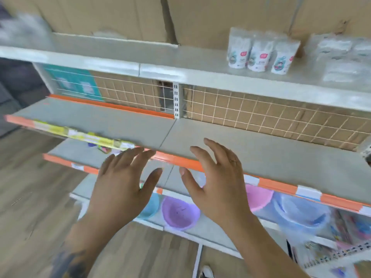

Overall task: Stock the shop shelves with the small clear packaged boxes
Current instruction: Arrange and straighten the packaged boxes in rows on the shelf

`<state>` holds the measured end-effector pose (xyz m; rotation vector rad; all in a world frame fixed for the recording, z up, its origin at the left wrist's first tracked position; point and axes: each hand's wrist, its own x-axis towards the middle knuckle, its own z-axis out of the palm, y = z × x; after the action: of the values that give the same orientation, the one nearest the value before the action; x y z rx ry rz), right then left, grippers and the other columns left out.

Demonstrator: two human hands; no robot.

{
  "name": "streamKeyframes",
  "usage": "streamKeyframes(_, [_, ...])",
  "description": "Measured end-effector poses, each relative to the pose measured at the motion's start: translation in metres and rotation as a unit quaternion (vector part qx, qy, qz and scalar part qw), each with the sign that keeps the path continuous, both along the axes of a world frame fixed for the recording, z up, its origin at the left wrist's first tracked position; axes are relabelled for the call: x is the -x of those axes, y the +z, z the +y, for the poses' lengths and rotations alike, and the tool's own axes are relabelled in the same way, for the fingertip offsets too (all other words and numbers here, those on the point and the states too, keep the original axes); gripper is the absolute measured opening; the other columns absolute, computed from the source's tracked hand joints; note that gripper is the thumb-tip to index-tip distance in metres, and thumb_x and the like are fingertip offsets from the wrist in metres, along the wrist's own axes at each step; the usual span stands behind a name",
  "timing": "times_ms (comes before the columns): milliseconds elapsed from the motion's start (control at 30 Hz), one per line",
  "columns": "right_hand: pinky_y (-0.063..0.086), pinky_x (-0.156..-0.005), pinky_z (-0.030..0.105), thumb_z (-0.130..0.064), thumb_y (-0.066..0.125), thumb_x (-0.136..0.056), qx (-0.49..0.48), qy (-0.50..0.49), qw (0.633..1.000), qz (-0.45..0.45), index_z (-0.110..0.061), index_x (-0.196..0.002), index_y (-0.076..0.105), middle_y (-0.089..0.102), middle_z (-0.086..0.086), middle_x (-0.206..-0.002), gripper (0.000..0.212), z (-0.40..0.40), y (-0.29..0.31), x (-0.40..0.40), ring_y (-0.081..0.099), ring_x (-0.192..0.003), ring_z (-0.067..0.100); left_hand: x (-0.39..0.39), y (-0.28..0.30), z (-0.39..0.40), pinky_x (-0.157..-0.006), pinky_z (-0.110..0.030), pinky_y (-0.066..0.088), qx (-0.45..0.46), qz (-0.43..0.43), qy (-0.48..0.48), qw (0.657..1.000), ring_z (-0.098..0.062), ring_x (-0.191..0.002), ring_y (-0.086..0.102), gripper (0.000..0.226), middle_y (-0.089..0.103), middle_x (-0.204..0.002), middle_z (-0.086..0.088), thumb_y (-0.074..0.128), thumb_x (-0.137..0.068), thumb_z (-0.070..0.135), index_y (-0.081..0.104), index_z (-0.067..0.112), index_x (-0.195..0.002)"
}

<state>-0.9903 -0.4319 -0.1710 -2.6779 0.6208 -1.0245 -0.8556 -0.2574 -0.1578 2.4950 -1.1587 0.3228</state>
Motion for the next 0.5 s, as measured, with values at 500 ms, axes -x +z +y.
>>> streamKeyframes(500, [0.037,-0.111,0.045,-0.052,0.057,-0.094,-0.014,0.257,0.966,-0.016,-0.027,-0.13,0.062,0.054,0.004,-0.143,0.044,0.16,0.007,-0.297,0.05,-0.131,0.027,-0.193,0.021,0.184,-0.106,-0.044,0.042,-0.014,-0.012,0.246,0.969,-0.028,-0.12,0.06,0.057,0.062,-0.136,0.003,0.034,-0.095,0.061,0.057,0.032,-0.138])
